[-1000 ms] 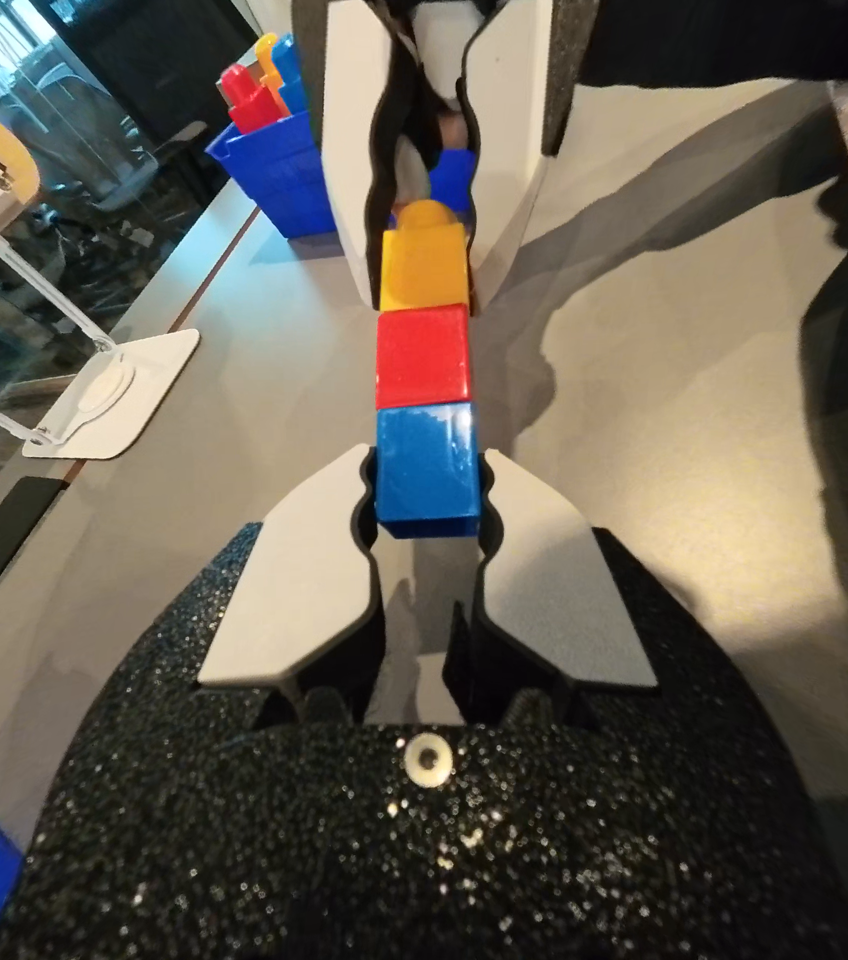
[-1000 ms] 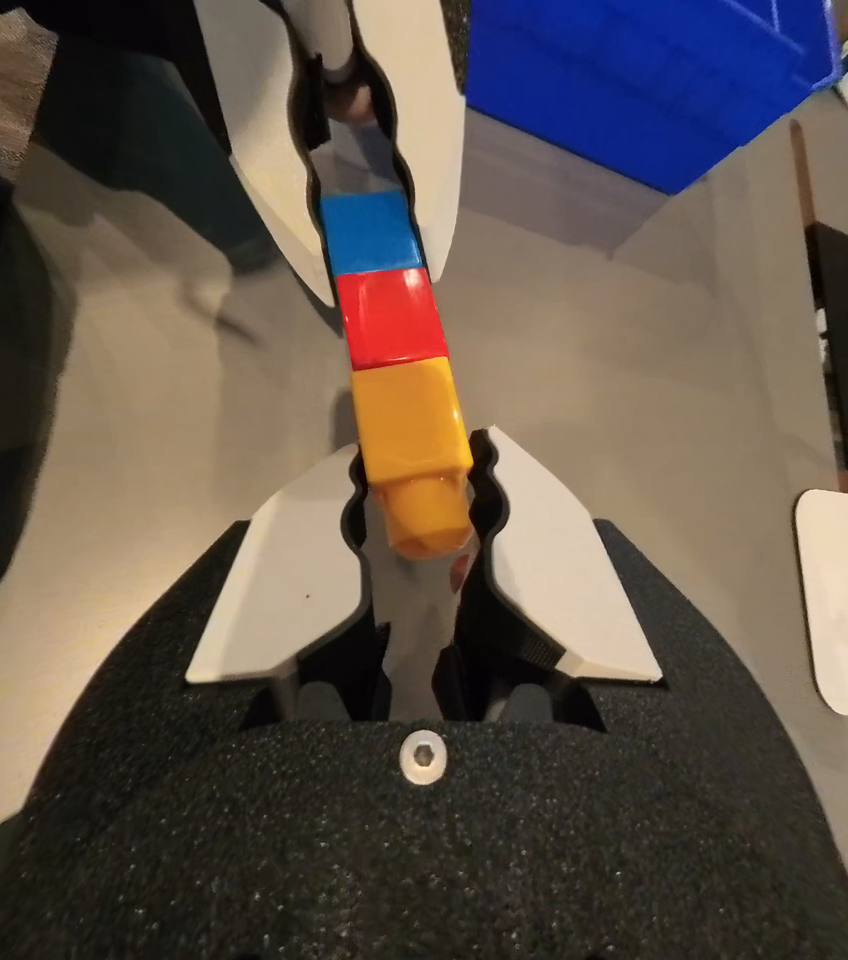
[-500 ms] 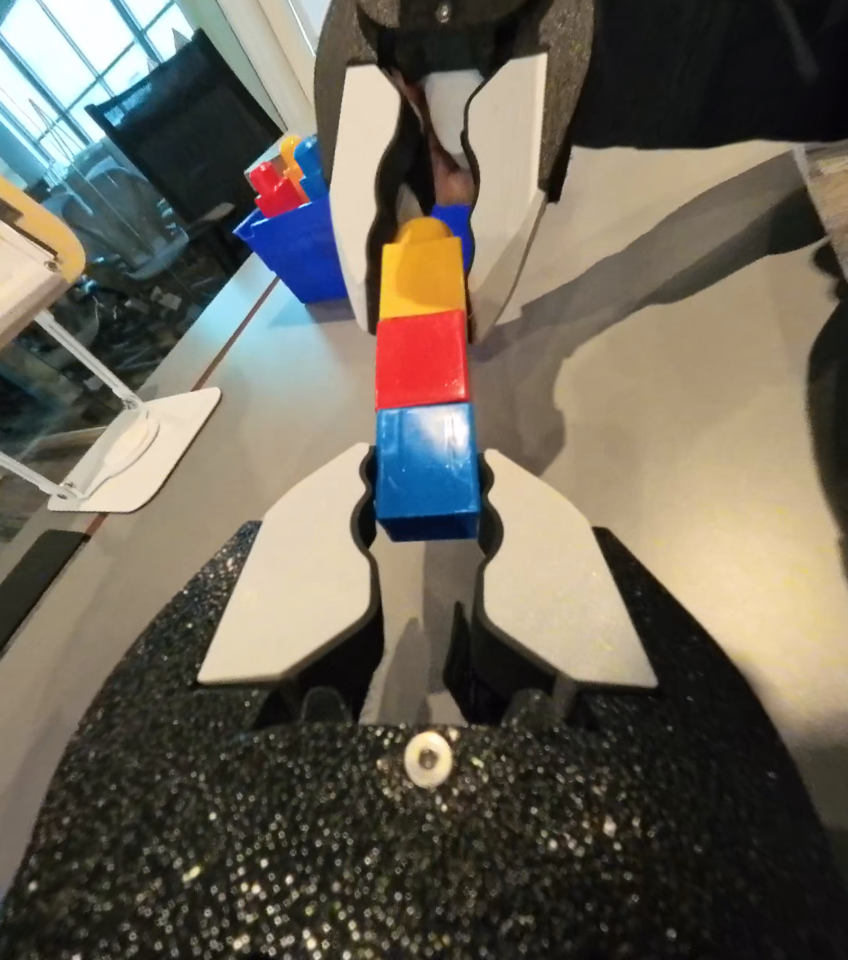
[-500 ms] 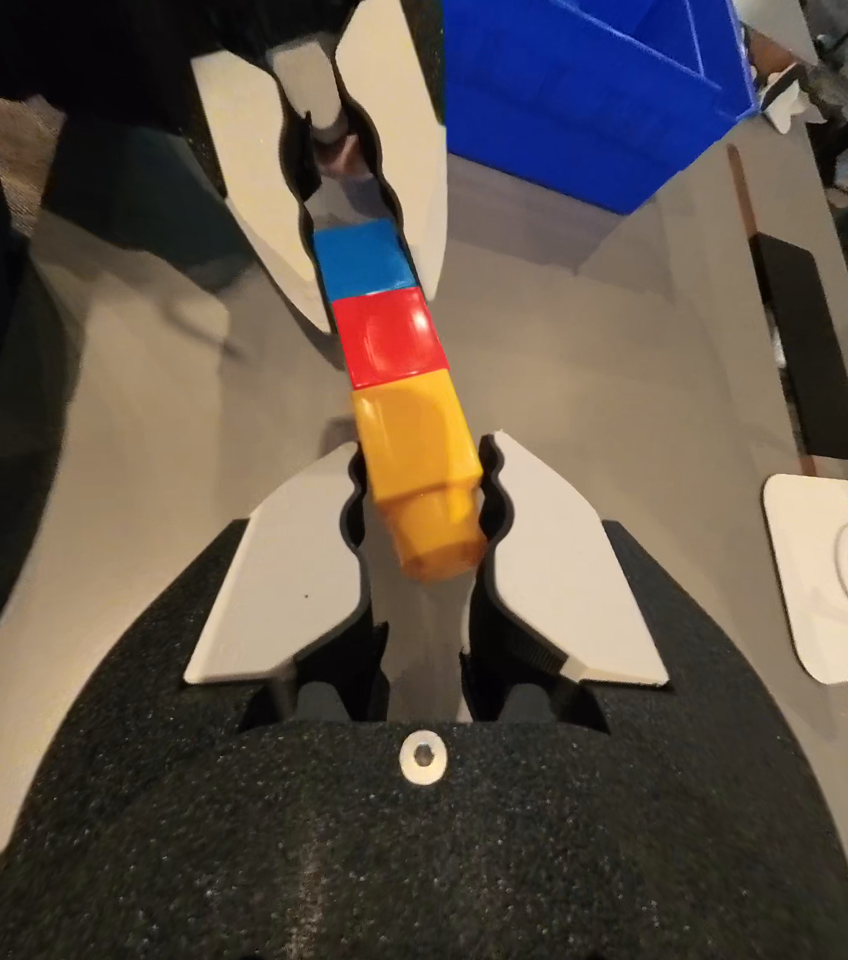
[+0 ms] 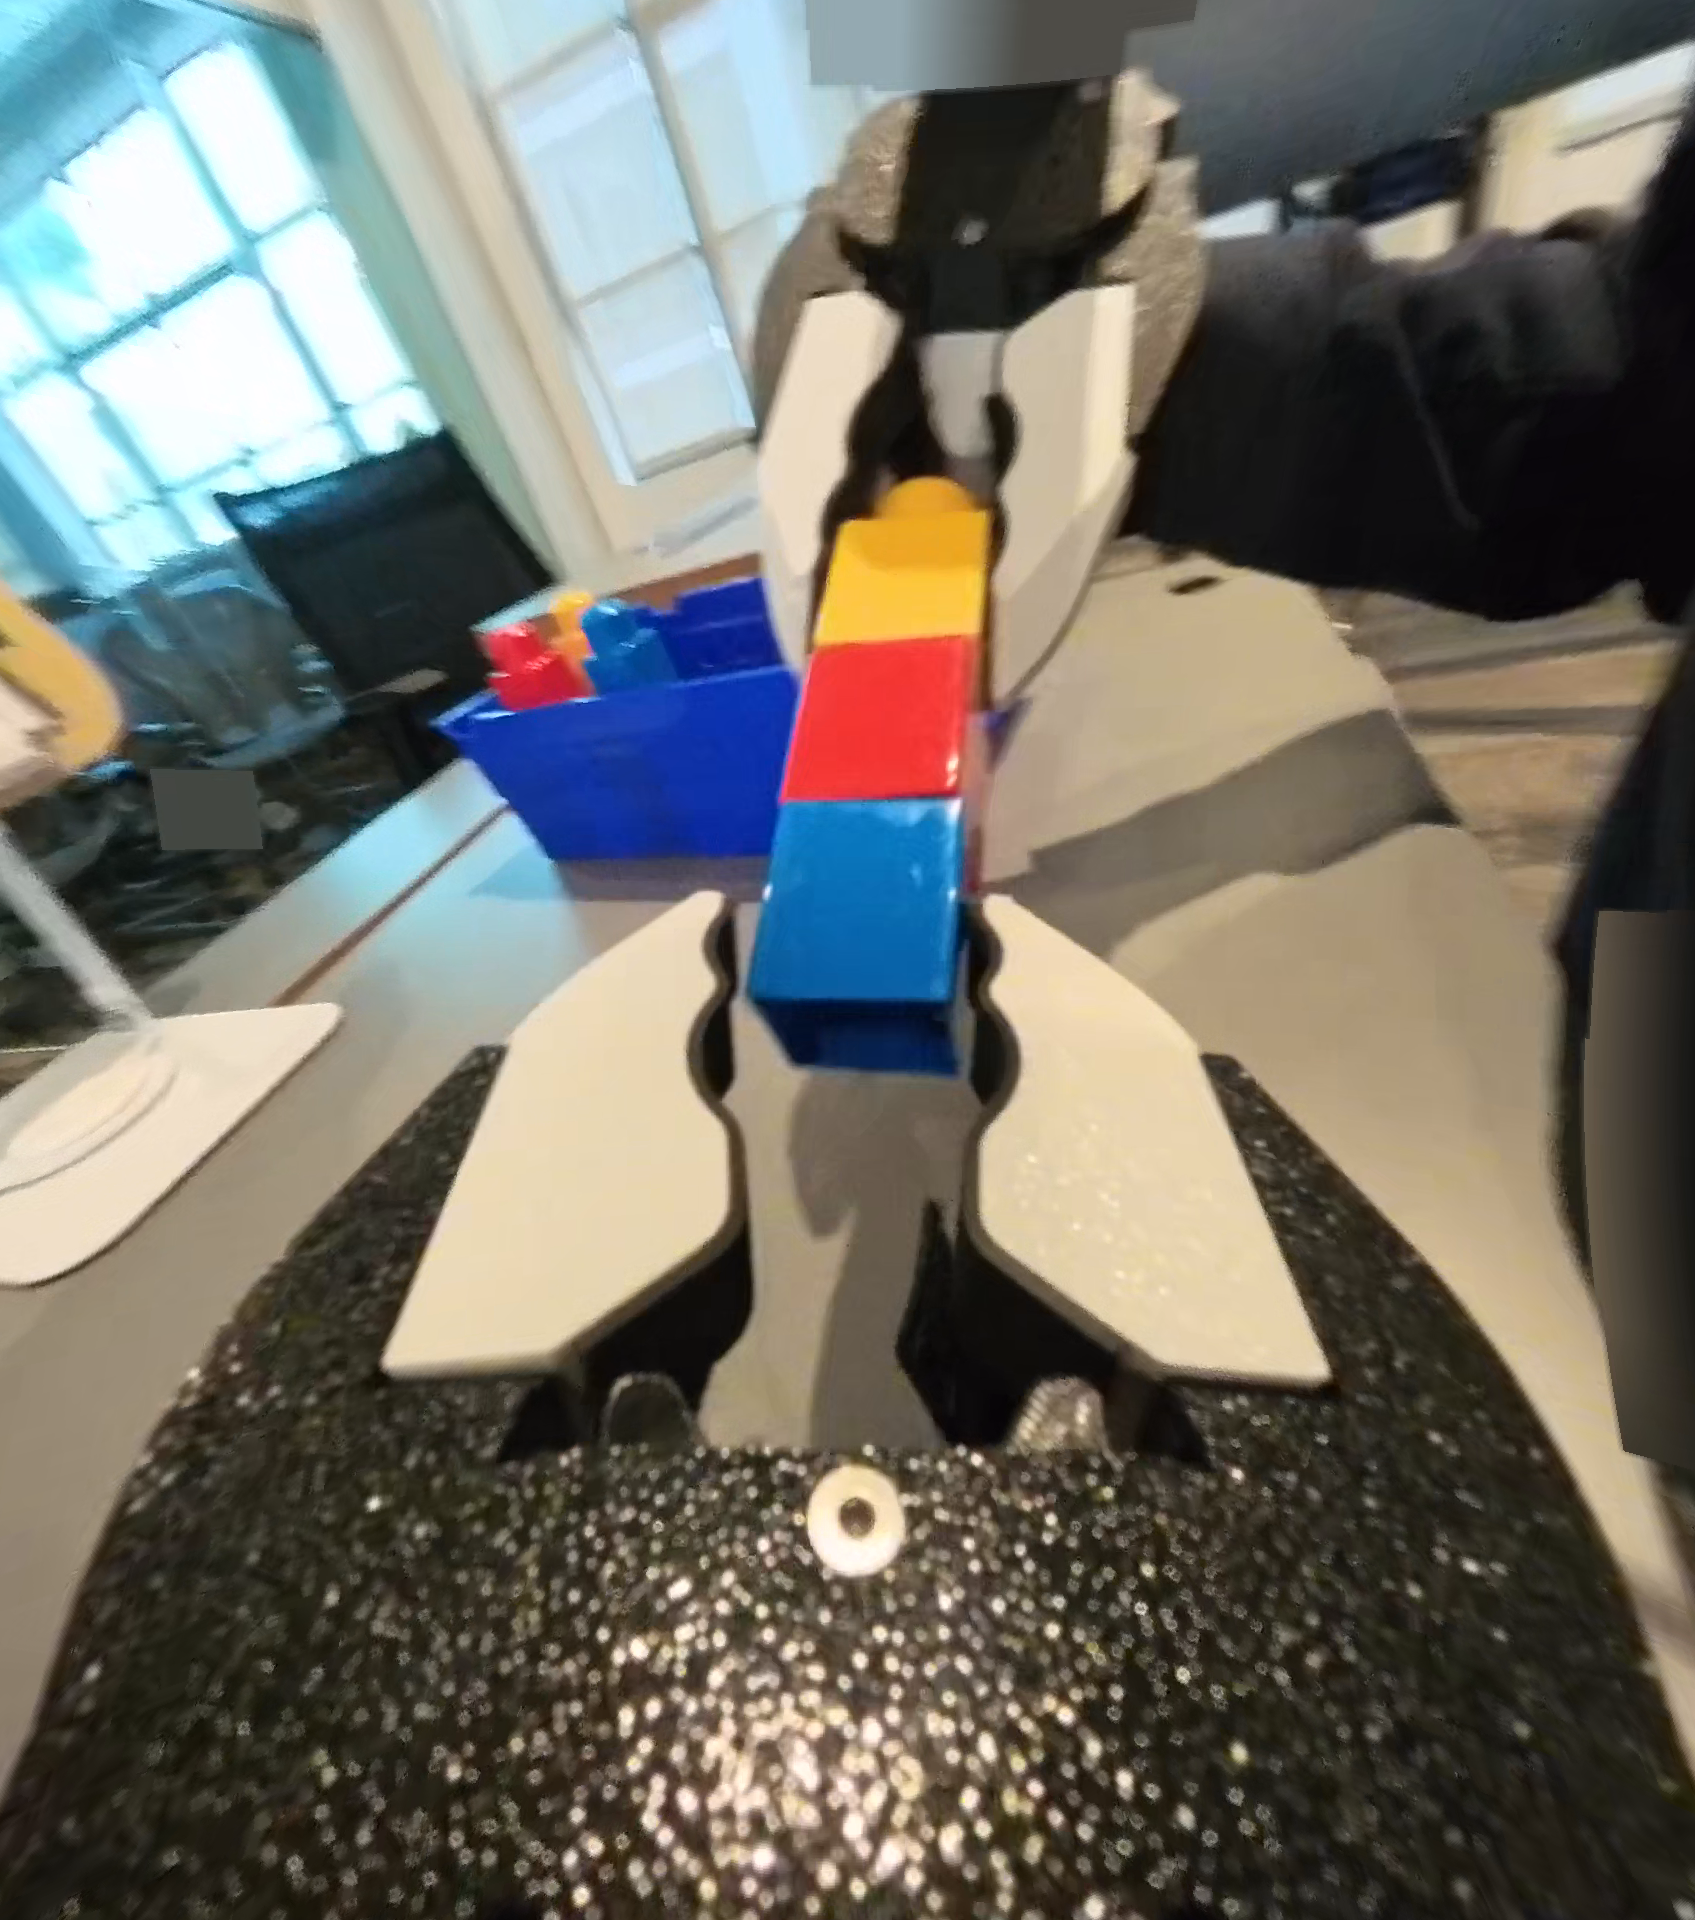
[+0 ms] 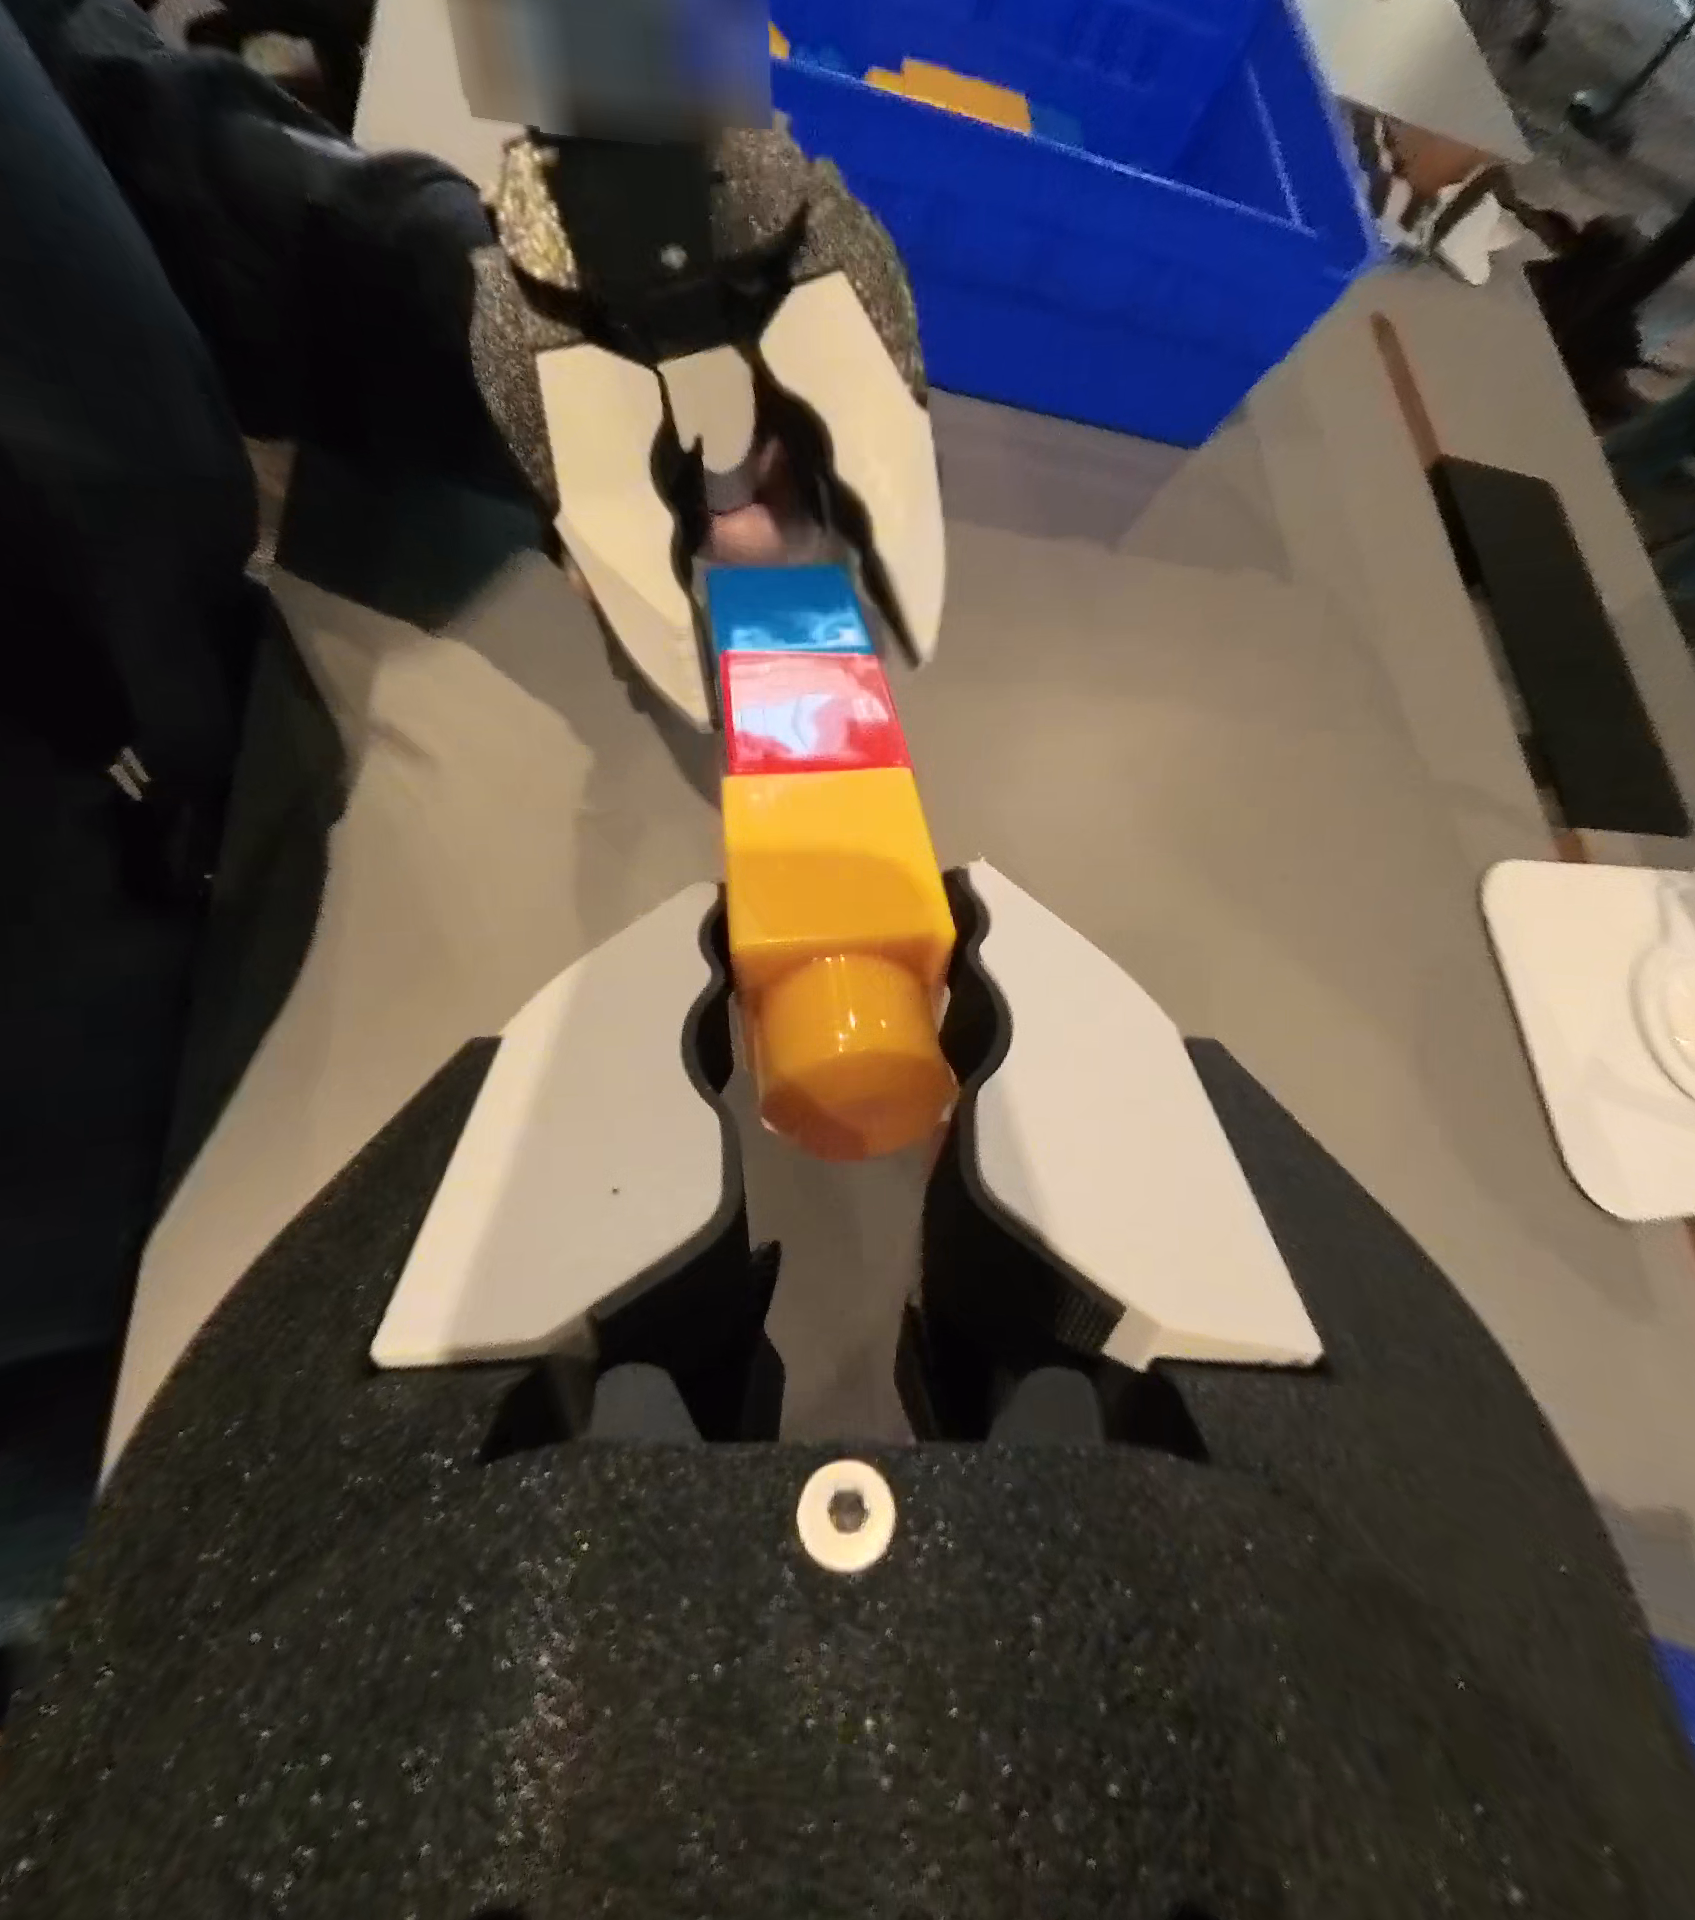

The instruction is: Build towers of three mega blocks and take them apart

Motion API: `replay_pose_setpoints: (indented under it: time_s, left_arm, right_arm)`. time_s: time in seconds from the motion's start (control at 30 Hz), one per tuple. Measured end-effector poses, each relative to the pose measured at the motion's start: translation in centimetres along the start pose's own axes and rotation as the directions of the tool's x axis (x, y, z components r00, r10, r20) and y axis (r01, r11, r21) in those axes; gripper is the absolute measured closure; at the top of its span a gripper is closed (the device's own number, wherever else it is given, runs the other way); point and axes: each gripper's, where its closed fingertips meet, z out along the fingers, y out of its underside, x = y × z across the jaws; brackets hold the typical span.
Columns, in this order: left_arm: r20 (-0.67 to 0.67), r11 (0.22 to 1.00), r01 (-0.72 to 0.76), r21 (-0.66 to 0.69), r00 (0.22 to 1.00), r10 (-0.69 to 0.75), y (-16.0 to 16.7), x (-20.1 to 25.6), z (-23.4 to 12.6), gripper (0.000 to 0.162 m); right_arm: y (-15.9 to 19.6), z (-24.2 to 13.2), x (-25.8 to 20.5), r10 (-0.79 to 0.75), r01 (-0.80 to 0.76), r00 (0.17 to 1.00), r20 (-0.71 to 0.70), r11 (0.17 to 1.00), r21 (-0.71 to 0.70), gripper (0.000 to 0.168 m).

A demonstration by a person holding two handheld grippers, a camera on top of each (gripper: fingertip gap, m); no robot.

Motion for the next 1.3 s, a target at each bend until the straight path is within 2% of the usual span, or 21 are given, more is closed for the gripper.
replay_pose_setpoints:
  time_s: [0.07, 0.1, 0.13, 0.23, 0.3, 0.4, 0.5, 0.57, 0.63, 0.83, 0.97, 1.3]
  left_arm:
    - [0.092, 0.999, -0.009, -0.035, 0.996, 0.012, 0.4, -1.3, 0.4, 0.088]
    - [0.138, 1.0, -0.002, -0.026, 0.99, 0.006, 0.4, -2.0, 0.3, 0.08]
    - [0.183, 1.0, 0.001, 0.001, 0.983, -0.001, 0.3, -2.6, 0.0, 0.078]
    - [0.305, 0.998, 0.027, 0.062, 0.951, -0.044, 0.8, -4.4, -1.1, 0.088]
    - [0.354, 0.998, 0.051, 0.047, 0.933, -0.064, 1.8, -5.1, -1.3, 0.089]
    - [0.393, 0.998, 0.056, 0.019, 0.918, -0.059, 2.6, -5.6, -1.3, 0.088]
    - [0.406, 0.999, 0.046, 0.006, 0.913, -0.044, 3.1, -5.6, -1.1, 0.092]
    - [0.403, 0.999, 0.048, 0.001, 0.914, -0.044, 3.3, -5.6, -1.0, 0.092]
    - [0.395, 0.999, 0.042, -0.002, 0.918, -0.037, 3.4, -5.5, -0.8, 0.094]
    - [0.39, 0.998, 0.058, 0.015, 0.919, -0.059, 3.3, -5.6, -1.0, 0.1]
    - [0.387, 0.997, 0.077, 0.015, 0.919, -0.077, 3.4, -5.8, -1.0, 0.1]
    - [0.36, 0.998, 0.055, -0.02, 0.932, -0.044, 3.6, -5.2, -0.5, 0.103]
  right_arm:
    - [-0.1, -2.3, 1.0, -0.003, 0.002, 1.0, -0.025, 1.0, -0.018, 0.13]
    - [0.0, -4.0, 1.9, -0.021, 0.018, 0.998, -0.055, 0.999, -0.049, 0.13]
    - [0.3, -6.0, 3.0, -0.046, 0.035, 0.994, -0.102, 0.994, -0.099, 0.131]
    - [2.2, -13.6, 7.4, -0.081, -0.01, 0.96, -0.267, 0.947, -0.322, 0.131]
    - [4.8, -18.6, 10.4, -0.09, -0.113, 0.926, -0.368, 0.86, -0.497, 0.13]
    - [10.2, -22.7, 12.9, -0.044, -0.252, 0.926, -0.374, 0.664, -0.704, 0.131]
    - [15.8, -22.5, 14.4, 0.032, -0.269, 0.956, -0.29, 0.486, -0.832, 0.131]
    - [18.9, -21.3, 15.4, 0.059, -0.235, 0.971, -0.232, 0.412, -0.88, 0.13]
    - [21.1, -20.0, 16.5, 0.082, -0.209, 0.978, -0.192, 0.373, -0.904, 0.13]
    - [23.9, -16.9, 18.1, 0.177, -0.173, 0.977, -0.114, 0.365, -0.915, 0.13]
    - [25.0, -16.2, 18.2, 0.189, -0.124, 0.98, -0.065, 0.32, -0.939, 0.13]
    - [25.2, -15.9, 18.6, 0.172, -0.117, 0.983, -0.069, 0.282, -0.952, 0.13]
